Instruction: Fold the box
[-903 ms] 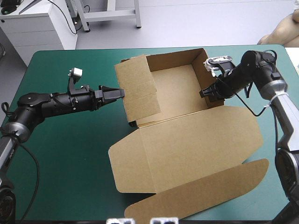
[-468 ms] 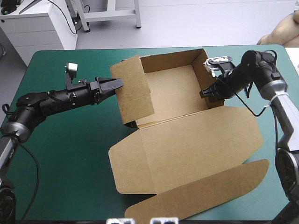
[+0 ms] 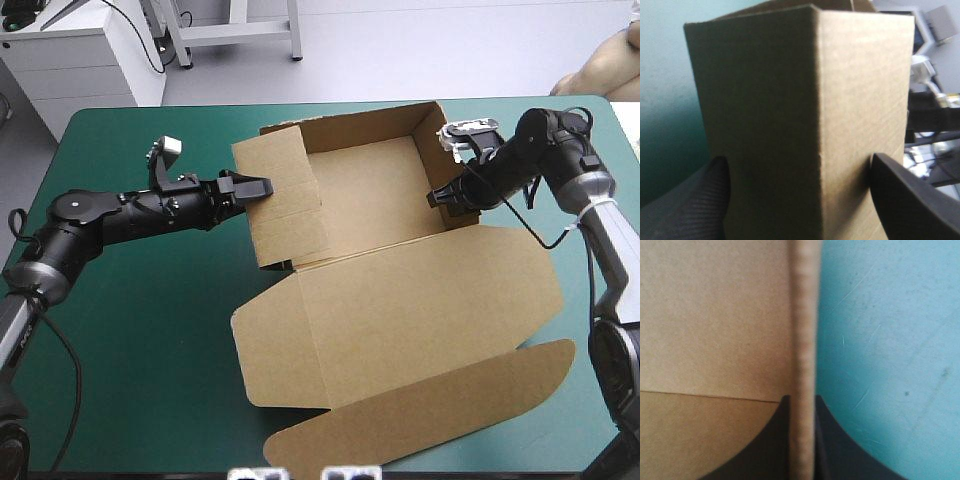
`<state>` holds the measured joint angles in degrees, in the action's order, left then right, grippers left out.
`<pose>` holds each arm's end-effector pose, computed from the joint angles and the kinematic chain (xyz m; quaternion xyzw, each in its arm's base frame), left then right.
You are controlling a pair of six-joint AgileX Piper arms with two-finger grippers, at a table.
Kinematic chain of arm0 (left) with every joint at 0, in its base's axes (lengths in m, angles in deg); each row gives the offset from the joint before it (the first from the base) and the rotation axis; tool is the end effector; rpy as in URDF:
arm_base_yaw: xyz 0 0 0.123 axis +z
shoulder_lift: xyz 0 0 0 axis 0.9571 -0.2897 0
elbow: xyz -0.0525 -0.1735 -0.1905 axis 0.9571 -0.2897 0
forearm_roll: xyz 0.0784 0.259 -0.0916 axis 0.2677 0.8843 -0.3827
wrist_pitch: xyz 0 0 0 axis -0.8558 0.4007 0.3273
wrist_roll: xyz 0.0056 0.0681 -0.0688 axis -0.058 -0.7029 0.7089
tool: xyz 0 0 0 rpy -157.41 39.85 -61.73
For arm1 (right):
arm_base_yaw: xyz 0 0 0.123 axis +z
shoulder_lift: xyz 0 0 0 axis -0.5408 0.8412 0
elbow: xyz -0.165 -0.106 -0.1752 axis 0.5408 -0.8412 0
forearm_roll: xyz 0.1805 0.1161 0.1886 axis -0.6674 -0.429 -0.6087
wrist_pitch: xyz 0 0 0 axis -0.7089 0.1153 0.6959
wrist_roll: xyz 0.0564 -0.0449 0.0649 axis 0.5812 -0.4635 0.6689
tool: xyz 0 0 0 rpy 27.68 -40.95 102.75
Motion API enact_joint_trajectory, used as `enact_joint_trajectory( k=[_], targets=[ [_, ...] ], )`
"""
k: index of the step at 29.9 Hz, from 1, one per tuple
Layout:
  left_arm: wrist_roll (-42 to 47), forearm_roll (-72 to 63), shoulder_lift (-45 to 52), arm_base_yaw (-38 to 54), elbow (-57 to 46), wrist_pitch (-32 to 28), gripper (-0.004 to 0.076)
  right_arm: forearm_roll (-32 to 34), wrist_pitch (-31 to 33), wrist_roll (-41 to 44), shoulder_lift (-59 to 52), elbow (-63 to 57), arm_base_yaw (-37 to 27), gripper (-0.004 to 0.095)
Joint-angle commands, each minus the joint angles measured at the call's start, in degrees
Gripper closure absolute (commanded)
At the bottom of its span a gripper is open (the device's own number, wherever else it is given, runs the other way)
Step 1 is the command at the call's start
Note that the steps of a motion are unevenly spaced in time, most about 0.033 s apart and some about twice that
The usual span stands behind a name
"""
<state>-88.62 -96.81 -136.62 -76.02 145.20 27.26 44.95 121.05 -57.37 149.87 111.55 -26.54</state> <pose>0.3315 -0.0909 0.3036 0.0037 0.8161 -0.4833 0.3167 0.3975 0.0687 0.3012 -0.1603 0.9595 0.1228 0.1963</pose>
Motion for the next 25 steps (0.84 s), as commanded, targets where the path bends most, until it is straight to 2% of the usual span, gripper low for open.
enact_joint_trajectory(
  k=[1,6,10,15,19,25],
  targets=[
    [15.73,13.05,3.12,-5.84,5.34,-8.37,0.0179,-2.1,-2.04,0.61,-2.76,1.93,-0.28,0.0922],
    [31.19,30.64,2.88,-13.14,8.57,-11.51,0.0179,-1.25,-2.93,0.61,-2.87,2.18,0.08,0.092],
    [43.3,46.2,2.88,-19.13,9.41,-13.44,0.0179,2.65,-2.9,1.33,-2.87,5.5,1.71,0.092],
    [65.06,66.44,2.88,-25.81,9.41,-14.61,0.0179,3.63,-0.96,1.88,-2.87,12.41,3.25,0.092],
    [73.58,72.15,2.88,-28.92,9.41,-15.95,0.0179,3.06,0.15,1.88,-2.87,16.5,3.75,0.092],
    [81.47,72.64,1.67,-29.99,9.41,-24.08,0.0179,1.95,1.5,1.88,-2.87,17.31,3.75,0.092]
  ],
)
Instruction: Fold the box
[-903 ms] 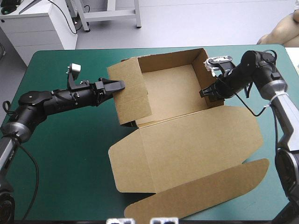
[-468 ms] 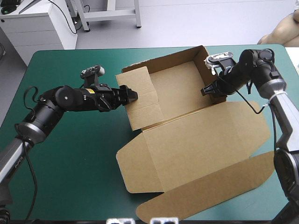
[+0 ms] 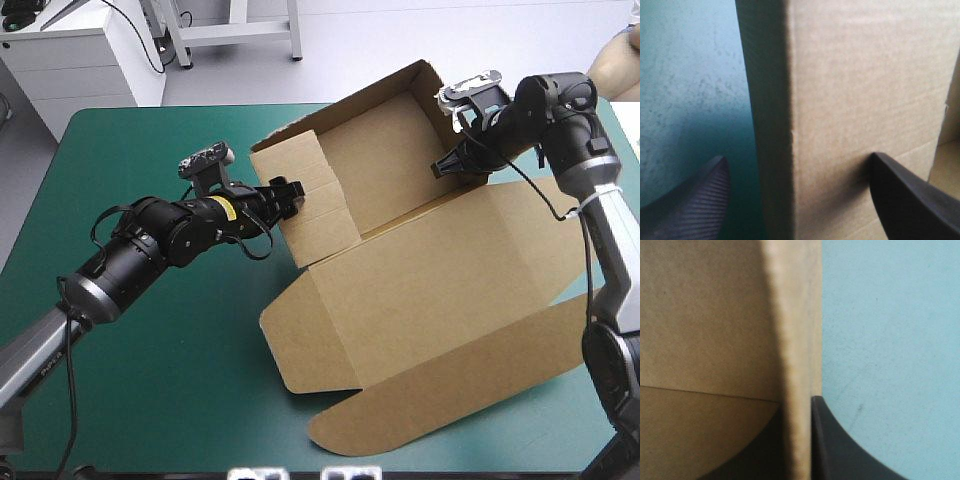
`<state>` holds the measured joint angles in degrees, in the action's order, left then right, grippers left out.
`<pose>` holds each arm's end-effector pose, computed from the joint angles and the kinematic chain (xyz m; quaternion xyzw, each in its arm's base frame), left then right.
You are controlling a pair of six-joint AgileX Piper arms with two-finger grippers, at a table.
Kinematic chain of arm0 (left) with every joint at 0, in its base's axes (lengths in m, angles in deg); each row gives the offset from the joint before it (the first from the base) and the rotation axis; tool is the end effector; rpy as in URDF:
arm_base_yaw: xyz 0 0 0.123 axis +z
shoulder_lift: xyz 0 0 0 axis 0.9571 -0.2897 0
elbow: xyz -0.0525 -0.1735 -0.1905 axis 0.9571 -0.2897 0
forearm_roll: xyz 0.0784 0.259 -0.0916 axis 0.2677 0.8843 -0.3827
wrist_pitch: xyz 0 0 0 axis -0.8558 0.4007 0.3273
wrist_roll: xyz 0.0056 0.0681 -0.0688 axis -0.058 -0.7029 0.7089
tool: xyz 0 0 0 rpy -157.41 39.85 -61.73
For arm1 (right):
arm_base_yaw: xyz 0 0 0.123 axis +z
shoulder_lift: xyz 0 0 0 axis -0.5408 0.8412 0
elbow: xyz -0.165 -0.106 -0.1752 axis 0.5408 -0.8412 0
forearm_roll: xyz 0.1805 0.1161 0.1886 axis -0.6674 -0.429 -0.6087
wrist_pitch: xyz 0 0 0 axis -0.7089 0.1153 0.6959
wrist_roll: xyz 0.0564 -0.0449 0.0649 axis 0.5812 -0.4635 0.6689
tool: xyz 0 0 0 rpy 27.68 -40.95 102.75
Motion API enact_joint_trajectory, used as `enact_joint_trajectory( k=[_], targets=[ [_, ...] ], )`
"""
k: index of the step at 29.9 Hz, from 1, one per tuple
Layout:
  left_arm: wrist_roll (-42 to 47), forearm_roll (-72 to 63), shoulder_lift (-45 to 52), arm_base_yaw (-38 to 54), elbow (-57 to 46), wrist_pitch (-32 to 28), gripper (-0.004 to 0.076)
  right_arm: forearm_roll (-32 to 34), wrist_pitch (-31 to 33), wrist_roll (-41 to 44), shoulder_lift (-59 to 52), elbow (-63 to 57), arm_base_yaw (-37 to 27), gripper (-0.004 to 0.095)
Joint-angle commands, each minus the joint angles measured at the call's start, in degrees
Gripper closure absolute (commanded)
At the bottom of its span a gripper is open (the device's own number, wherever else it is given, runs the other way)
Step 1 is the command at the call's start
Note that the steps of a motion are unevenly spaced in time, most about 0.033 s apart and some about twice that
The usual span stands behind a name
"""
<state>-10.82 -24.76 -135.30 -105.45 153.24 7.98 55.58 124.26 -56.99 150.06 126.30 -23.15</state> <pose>0.3004 -0.1942 0.3235 -0.0901 0.8910 -0.2907 0.3369 0.4002 0.0770 0.3778 -0.2078 0.9351 0.0345 0.2849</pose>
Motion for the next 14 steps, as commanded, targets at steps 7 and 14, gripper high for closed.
enact_joint_trajectory(
  k=[7,14],
  targets=[
    [5.93,0.68,-1.57,-0.65,1.37,-5.64,0.0179,-7.84,-0.94,1.5,-3.06,2.56,2.71,0.092],
    [5.93,4.01,-0.63,-1.33,1.52,-2.14,0.0179,-0.63,-0.9,4.32,-3.06,2.56,5.59,0.092]
  ],
)
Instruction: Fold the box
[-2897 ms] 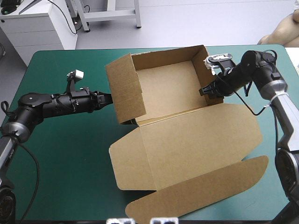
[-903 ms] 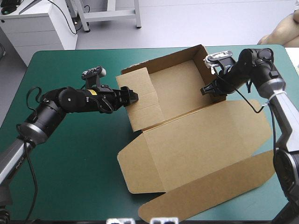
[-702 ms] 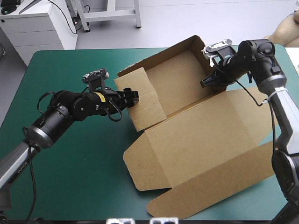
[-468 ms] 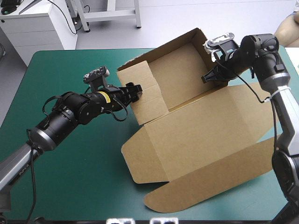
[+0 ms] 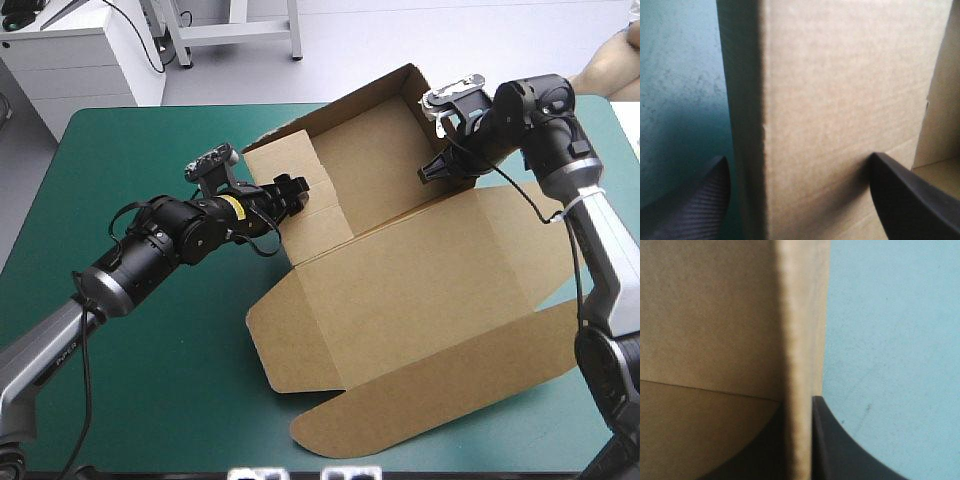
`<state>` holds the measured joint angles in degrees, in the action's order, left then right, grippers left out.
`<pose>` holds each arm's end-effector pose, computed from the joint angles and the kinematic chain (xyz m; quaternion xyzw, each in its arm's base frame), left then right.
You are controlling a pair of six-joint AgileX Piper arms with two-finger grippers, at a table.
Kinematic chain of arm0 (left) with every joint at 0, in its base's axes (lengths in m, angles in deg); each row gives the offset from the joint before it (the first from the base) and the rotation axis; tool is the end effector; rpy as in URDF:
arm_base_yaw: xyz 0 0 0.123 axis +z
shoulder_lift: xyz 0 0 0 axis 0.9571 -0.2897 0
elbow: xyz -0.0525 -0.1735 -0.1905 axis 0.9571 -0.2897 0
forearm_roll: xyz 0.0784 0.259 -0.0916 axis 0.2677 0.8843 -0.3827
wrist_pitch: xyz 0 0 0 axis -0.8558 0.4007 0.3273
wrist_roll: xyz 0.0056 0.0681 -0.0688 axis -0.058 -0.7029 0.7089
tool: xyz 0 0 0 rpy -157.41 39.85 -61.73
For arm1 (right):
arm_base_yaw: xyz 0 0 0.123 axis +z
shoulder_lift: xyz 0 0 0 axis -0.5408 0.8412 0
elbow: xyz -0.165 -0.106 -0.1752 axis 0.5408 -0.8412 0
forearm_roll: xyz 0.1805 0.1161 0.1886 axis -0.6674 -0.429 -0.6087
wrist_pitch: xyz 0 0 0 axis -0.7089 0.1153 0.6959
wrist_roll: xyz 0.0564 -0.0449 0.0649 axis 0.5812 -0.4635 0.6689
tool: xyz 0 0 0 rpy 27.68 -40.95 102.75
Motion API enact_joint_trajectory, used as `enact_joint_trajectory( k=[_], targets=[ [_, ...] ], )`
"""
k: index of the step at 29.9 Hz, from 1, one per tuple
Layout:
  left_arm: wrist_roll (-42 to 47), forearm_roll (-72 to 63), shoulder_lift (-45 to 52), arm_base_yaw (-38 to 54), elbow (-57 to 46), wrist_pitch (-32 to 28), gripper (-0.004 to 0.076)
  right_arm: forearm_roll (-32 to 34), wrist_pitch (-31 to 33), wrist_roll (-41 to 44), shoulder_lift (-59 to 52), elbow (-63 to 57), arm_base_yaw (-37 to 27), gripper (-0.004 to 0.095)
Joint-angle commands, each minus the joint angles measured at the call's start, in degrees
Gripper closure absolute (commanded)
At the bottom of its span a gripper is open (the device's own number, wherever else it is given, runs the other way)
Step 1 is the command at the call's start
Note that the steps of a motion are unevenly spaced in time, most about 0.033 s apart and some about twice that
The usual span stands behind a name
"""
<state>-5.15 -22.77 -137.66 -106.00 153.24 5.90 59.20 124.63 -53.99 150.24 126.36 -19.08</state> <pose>0.3080 -0.2010 0.3112 -0.1217 0.8886 -0.2956 0.3289 0.3954 0.0997 0.3761 -0.2186 0.9349 0.0205 0.2787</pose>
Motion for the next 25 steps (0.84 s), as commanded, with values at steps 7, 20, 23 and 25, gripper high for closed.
enact_joint_trajectory(
  k=[7,20,23,25],
  targets=[
    [2.04,2.66,0.52,-1.01,1.52,2.09,0.0179,-2.53,-1.66,2.13,-3.57,3.07,5.39,0.092],
    [6.39,7.76,0.28,-0.49,1.52,2.28,0.0181,3.97,-1.99,4.53,-6.84,3.05,7.78,0.092],
    [6.49,9.53,0.5,0.11,1.52,2.4,0.0181,6.96,0.01,5.39,-6.84,3.05,7.78,0.0921],
    [6.49,9.53,0.5,0.11,1.52,1.15,0.0181,6.85,0.32,5.8,-6.84,3.05,7.78,0.0921]
  ],
)
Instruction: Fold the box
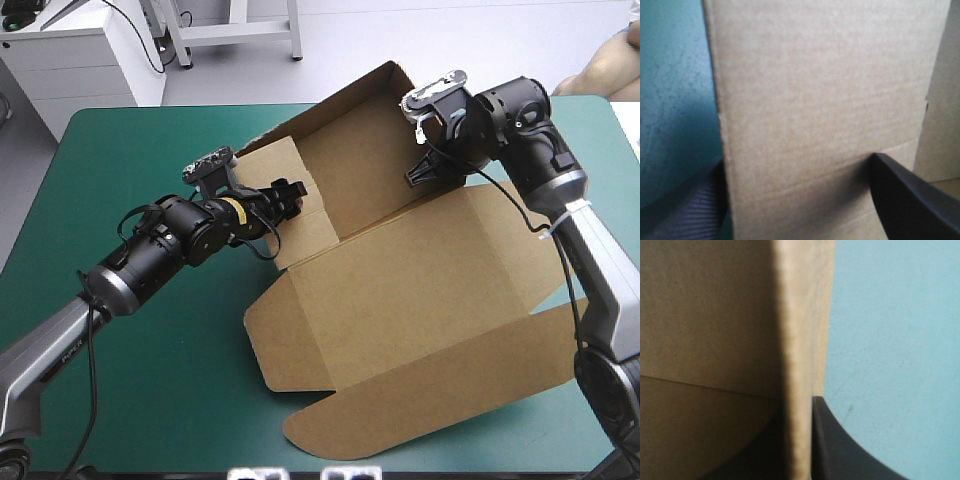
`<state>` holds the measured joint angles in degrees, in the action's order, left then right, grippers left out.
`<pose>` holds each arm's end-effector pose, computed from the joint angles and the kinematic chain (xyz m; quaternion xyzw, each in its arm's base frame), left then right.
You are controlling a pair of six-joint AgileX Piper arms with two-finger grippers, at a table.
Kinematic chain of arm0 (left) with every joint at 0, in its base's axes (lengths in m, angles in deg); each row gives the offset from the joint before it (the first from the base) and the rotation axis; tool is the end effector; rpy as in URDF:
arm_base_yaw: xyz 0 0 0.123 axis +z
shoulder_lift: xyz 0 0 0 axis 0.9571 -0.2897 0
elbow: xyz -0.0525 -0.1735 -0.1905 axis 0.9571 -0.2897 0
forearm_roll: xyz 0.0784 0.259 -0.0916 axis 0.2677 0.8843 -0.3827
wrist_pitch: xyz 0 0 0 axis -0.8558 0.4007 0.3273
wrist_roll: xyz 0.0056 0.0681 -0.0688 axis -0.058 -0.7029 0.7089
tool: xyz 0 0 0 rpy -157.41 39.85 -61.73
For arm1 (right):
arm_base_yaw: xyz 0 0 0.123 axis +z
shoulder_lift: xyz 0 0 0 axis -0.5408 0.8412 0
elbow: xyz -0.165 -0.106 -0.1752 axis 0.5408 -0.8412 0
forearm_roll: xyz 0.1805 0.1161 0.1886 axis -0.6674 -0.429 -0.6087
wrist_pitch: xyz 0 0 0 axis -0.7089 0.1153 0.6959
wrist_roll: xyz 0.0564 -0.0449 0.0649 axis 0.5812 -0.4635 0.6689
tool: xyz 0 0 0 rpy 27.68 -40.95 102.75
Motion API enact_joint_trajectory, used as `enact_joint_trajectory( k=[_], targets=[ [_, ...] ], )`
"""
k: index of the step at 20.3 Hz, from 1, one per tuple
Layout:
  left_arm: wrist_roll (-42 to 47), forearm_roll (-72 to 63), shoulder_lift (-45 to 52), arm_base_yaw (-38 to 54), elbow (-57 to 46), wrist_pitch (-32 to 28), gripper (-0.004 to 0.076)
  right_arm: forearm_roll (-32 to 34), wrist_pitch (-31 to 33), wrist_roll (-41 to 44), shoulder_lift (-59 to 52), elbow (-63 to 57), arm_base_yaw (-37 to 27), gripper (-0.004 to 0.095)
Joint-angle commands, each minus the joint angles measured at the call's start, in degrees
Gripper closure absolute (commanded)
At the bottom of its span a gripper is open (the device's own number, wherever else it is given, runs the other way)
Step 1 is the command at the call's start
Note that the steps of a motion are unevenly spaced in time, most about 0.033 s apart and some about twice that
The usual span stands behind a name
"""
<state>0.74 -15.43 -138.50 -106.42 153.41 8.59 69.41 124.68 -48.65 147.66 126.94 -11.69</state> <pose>0.3103 -0.1977 0.3036 -0.1322 0.8993 -0.2554 0.3296 0.3737 0.1300 0.3983 -0.2347 0.9206 -0.0341 0.3104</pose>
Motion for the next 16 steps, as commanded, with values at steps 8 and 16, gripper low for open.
enact_joint_trajectory(
  k=[8,16],
  targets=[
    [4.18,1.79,1.21,2.38,1.35,-6.81,0.0397,-10.62,0.38,0.5,-4.76,2.47,0.94,0.092],
    [-2.87,1.21,1.21,3.02,1.35,-4.51,0.0449,-9.73,-0.64,0.4,-5.33,2.47,1.52,0.092]
  ],
)
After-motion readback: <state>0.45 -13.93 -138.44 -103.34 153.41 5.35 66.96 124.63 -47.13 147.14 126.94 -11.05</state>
